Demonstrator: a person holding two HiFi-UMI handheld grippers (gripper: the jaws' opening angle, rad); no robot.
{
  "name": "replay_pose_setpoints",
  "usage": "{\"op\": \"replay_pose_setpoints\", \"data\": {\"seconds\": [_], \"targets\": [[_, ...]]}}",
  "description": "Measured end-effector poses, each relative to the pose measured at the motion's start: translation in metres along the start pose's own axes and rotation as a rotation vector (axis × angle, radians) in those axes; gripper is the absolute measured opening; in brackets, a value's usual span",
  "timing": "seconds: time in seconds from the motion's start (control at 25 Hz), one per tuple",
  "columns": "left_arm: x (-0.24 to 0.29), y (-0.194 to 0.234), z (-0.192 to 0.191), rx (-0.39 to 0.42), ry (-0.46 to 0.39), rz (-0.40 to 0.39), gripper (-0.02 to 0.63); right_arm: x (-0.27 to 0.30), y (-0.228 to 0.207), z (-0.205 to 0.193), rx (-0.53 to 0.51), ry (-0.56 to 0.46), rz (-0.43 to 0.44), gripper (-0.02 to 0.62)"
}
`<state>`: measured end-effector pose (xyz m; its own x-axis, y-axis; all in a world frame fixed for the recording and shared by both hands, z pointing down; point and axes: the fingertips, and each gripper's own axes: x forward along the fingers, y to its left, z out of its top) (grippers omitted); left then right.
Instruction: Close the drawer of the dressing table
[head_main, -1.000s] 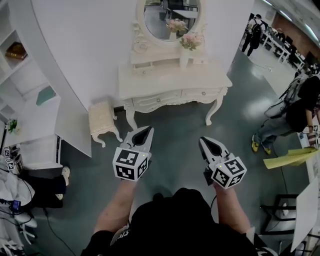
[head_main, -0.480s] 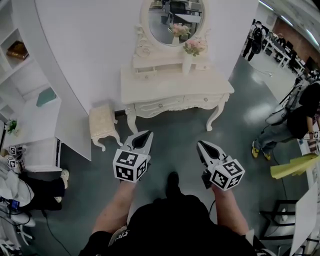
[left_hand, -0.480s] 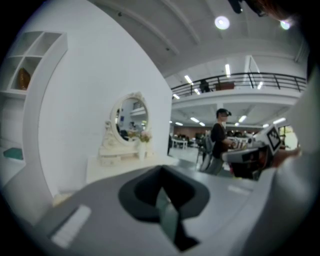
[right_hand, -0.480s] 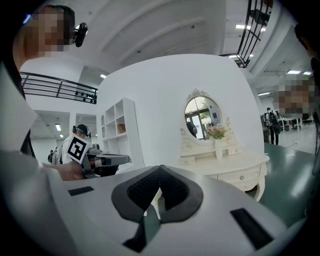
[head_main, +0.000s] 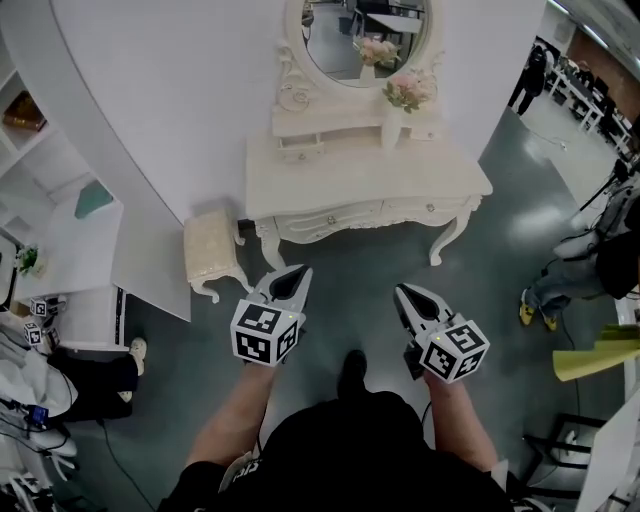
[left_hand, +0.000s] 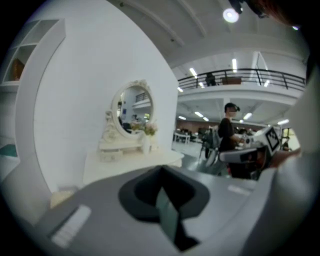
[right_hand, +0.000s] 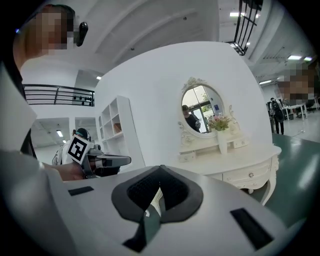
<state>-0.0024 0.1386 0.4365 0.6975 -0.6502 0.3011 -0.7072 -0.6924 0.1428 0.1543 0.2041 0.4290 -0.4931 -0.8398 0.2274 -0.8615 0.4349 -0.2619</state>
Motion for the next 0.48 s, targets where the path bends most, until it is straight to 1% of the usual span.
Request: {"op": "replay_pose_setpoints", "data": {"seconds": [0.12, 0.24, 0.48], "targets": [[0.027, 0.011, 0.005, -0.017, 0.017, 0.008, 0.009, 0.025, -0.02, 0.002, 0.011, 0.02, 0.029, -0.006], [0.05, 0.018, 0.018, -0.014, 0.015, 0.015, 0.009, 0.046, -0.04, 0.008, 0.018, 0.033, 0.052, -0.006], [0.09, 0.048, 0.025, -0.031, 0.037, 0.078, 0.009, 0.082, -0.078, 0.019, 0.026, 0.056, 0.087, -0.006]]}}
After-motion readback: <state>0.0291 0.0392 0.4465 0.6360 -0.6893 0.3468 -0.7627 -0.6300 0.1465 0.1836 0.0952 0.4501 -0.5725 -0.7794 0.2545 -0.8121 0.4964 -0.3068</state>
